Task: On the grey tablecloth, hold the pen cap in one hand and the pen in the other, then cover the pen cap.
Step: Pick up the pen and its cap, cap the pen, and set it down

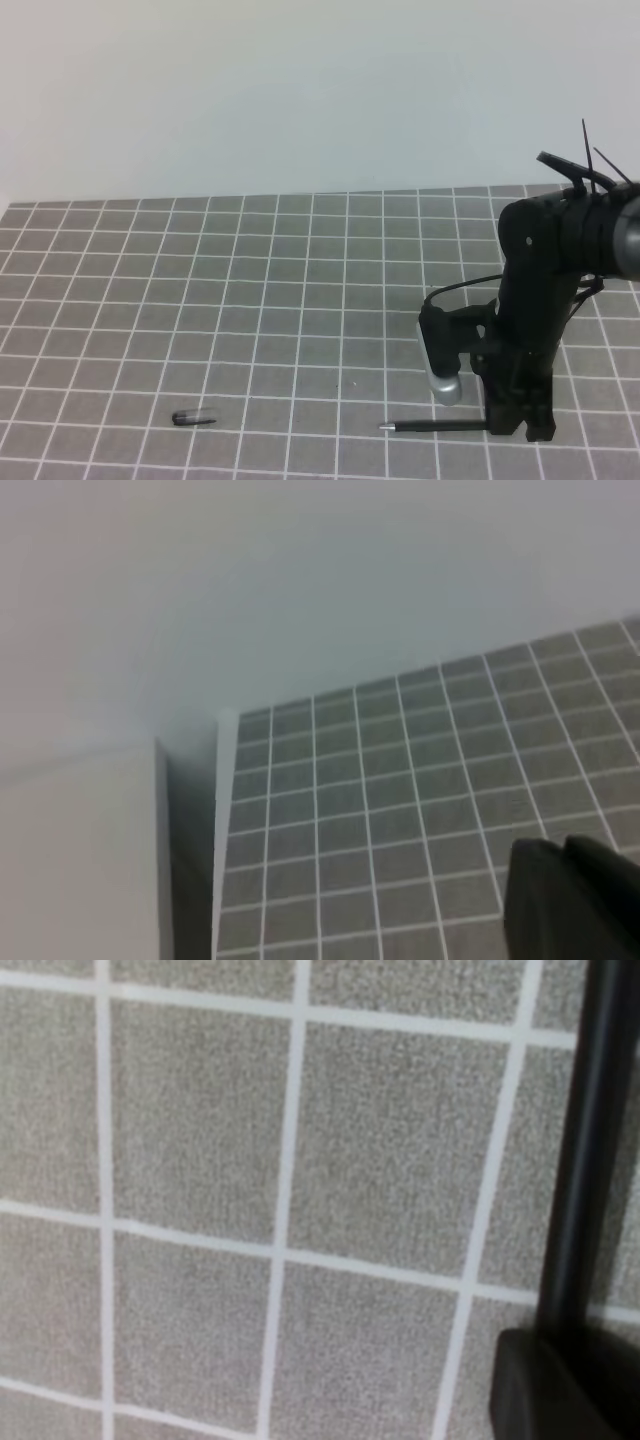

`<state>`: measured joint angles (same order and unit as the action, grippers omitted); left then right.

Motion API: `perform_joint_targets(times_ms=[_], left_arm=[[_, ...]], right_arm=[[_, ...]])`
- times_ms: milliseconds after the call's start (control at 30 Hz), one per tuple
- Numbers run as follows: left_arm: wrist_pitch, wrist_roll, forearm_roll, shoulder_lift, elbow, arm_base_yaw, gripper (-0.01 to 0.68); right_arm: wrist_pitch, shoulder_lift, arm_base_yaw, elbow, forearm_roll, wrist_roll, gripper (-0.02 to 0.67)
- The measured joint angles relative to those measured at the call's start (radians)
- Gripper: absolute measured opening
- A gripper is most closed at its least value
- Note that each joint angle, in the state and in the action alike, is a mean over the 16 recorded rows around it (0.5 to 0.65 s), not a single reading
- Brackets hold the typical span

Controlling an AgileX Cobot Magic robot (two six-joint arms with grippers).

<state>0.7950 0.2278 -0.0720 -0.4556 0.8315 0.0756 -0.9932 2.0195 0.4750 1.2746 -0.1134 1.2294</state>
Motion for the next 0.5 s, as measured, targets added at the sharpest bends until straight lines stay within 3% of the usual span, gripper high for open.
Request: perform_joint_targets(times_ms=[233, 500], left_arm=[[0.221, 0.208, -0.111, -0.290, 0.210, 0.001, 0.000], [0.332, 0.521, -0.290, -0.602, 0.304, 0.017, 0.002]], right_arm=[[0.009, 0.000, 0.000, 0.000, 0.004, 0.002, -0.004], [0.024, 0.000, 0.000, 0.000, 0.009, 0.001, -0.004]])
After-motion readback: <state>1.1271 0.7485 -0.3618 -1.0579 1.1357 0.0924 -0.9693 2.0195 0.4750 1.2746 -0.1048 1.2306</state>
